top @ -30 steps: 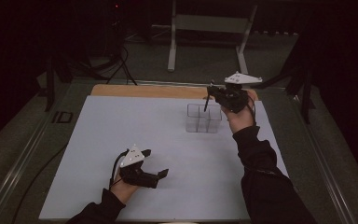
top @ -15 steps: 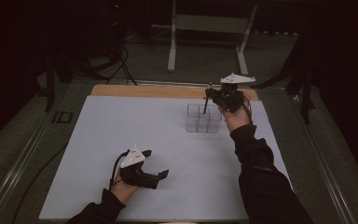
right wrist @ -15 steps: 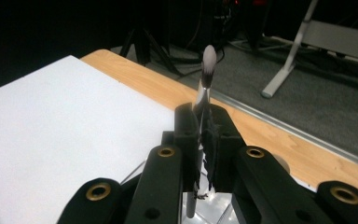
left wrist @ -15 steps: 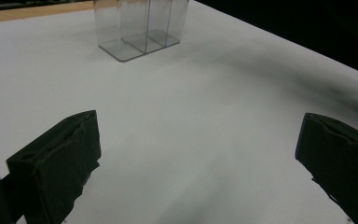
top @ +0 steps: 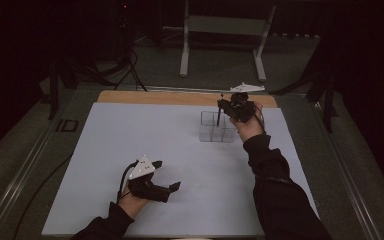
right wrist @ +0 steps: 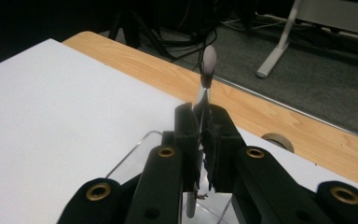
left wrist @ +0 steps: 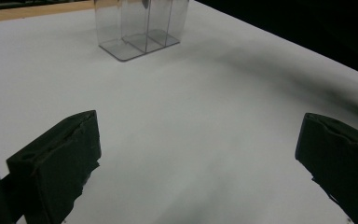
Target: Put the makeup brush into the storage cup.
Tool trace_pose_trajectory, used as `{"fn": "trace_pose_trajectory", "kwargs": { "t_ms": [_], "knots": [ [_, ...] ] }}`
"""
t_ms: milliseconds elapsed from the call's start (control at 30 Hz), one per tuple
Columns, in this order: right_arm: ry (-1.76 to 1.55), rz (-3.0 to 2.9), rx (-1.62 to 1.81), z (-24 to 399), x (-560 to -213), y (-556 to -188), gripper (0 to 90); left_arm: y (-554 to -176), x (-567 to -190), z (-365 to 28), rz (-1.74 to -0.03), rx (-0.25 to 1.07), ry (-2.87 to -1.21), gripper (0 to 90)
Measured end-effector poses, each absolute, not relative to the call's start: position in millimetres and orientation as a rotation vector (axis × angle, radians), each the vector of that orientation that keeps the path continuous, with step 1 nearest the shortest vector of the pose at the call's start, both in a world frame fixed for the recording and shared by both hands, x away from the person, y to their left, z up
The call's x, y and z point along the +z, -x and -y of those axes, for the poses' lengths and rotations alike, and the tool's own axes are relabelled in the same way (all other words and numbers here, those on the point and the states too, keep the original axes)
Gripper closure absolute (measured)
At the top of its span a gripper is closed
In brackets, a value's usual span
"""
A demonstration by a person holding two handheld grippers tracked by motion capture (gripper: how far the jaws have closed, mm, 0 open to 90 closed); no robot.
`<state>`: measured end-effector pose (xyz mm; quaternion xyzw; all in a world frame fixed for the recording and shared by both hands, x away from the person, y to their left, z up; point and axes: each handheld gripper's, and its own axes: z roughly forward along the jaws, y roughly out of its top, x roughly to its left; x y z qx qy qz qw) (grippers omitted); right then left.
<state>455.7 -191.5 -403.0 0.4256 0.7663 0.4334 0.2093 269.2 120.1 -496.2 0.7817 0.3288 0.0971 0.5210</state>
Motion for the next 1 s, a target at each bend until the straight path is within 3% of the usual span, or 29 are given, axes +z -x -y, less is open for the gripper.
{"fn": "trace_pose_trajectory", "kwargs": {
  "t_ms": [733,867,900,967,1000],
  "knots": [
    [-1.309,-2.21,1.111,183,-424,-463,82.4,-270,-496,-121,-0.788,0.234,-1.878,1.6],
    [-1.317,-2.206,1.123,184,-420,-462,61.6,-270,-496,-120,-0.793,0.237,-1.882,1.6],
    [-1.317,-2.206,1.123,184,-420,-462,61.6,-270,-496,-120,-0.793,0.237,-1.882,1.5],
    [-1.309,-2.216,1.099,185,-417,-461,41.7,-269,-496,-120,-0.793,0.238,-1.881,1.5],
    [-1.308,-2.218,1.095,184,-417,-460,40.0,-269,-496,-120,-0.793,0.238,-1.882,1.5]
  ]
}}
